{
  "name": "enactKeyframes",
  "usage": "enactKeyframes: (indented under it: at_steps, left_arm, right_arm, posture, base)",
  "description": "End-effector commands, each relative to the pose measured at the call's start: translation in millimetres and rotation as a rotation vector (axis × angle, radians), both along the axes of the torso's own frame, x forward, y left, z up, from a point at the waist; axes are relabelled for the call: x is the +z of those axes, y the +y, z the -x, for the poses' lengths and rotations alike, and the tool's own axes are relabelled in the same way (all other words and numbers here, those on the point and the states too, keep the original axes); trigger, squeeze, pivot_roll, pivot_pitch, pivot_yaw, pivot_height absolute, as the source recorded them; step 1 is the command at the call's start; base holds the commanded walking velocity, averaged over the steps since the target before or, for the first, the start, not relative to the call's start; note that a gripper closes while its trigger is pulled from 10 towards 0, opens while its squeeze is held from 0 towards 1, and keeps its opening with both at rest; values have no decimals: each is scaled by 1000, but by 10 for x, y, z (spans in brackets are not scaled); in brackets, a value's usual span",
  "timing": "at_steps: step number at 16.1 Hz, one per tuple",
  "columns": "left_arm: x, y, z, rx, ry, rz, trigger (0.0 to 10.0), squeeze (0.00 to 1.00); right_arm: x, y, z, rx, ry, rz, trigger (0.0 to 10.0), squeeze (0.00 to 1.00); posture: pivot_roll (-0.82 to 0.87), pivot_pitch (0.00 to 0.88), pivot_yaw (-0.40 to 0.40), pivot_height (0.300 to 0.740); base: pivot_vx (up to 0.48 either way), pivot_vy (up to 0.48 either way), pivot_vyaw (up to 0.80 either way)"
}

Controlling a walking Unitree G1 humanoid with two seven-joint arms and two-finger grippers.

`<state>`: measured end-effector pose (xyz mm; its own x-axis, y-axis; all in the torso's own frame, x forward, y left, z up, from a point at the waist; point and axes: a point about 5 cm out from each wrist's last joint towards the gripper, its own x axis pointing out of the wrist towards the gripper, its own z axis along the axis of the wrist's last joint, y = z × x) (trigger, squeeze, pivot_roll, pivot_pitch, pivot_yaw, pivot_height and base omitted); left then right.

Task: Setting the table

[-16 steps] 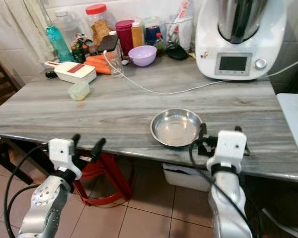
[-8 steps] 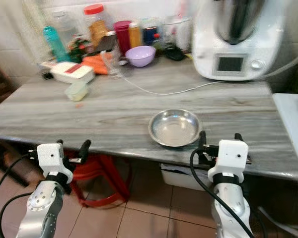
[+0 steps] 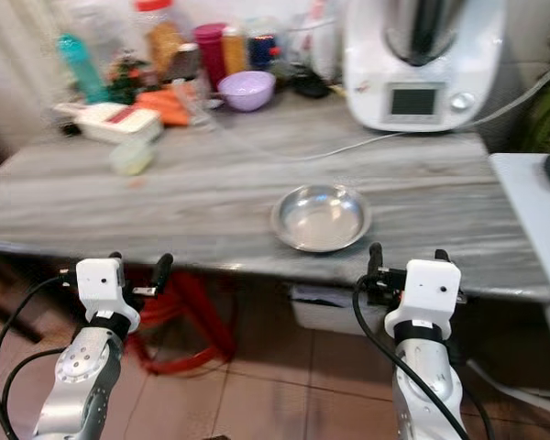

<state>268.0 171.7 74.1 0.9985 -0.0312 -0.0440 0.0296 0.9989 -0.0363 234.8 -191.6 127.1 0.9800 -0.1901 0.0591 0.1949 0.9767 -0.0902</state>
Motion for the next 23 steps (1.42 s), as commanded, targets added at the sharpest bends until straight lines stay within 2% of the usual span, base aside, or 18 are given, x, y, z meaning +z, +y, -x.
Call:
enactKeyframes:
  at_steps: [1,10,13,19,23]
  left_arm:
    - [16,53,-2,17,5,-17,10000,0]
    - [31,6,-17,-28,4,-26,10000,0]
    - [108,-28,-26,-98,-40,1,10000,0]
    - [152,-82,-31,-132,-47,13,10000,0]
    - [160,-92,-31,-144,-45,22,10000,0]
  right_arm:
    - [37,47,3,17,-10,-18,10000,0]
    - [18,50,41,2,4,-32,10000,0]
    - [16,60,36,5,7,-35,10000,0]
    - [1,94,24,12,14,-42,10000,0]
    - [9,89,29,10,14,-42,10000,0]
  posture:
    - [-89,0,136,740]
    - [-99,0,145,740]
    - [-95,0,147,740]
    - [-89,0,152,740]
    - [-90,0,152,740]
  base:
    - [-345,0,0]
    - [-363,0,0]
    - [0,0,0]
    - [0,0,0]
    - [0,-315,0]
